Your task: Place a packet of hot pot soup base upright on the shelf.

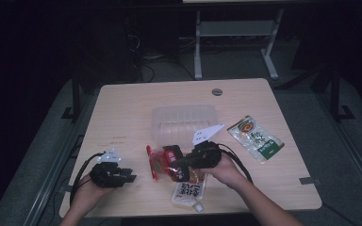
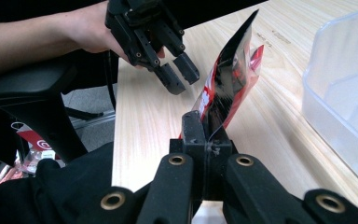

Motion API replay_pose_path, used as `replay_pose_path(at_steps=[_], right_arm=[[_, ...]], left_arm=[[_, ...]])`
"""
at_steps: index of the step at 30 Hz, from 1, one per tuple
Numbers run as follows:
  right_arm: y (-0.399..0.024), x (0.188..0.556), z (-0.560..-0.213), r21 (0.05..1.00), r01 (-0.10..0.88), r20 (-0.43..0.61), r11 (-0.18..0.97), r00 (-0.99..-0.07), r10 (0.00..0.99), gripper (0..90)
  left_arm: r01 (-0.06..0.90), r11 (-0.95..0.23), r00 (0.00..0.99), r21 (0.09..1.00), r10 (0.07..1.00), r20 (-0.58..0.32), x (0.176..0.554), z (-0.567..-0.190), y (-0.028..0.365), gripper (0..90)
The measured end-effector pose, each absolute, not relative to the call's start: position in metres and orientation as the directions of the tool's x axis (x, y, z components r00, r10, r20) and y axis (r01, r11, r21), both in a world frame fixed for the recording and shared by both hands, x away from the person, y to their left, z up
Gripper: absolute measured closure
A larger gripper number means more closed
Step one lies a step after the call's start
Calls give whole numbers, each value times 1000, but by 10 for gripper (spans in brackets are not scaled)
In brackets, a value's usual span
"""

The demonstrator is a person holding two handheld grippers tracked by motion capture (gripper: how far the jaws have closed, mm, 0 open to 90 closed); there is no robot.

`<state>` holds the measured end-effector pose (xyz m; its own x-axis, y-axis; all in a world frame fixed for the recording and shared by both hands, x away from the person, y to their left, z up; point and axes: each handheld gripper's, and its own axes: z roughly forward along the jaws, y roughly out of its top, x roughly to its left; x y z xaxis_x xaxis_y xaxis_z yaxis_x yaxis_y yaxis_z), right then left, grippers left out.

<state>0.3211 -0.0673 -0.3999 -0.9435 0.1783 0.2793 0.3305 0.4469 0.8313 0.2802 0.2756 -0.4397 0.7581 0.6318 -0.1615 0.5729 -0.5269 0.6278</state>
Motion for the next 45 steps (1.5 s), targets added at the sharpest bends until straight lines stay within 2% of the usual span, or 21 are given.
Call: replay_pose_path(at_steps=[3, 7, 27, 45], right_arm=[[-79, 316, -397, 830, 336, 281, 446, -941, 187, 900], [-88, 314, -394, 834, 334, 275, 439, -942, 195, 900], [-95, 333, -366, 882, 299, 226, 364, -947, 230, 900], [-80, 376, -346, 903, 298, 210, 309, -934, 288, 900]], left_arm=[[566, -530, 763, 631, 626, -158, 279, -440, 273, 509], [544, -554, 781, 631, 609, -139, 278, -440, 270, 445], [539, -532, 775, 653, 616, -139, 279, -442, 269, 391], [528, -547, 789, 650, 598, -137, 279, -443, 266, 386]])
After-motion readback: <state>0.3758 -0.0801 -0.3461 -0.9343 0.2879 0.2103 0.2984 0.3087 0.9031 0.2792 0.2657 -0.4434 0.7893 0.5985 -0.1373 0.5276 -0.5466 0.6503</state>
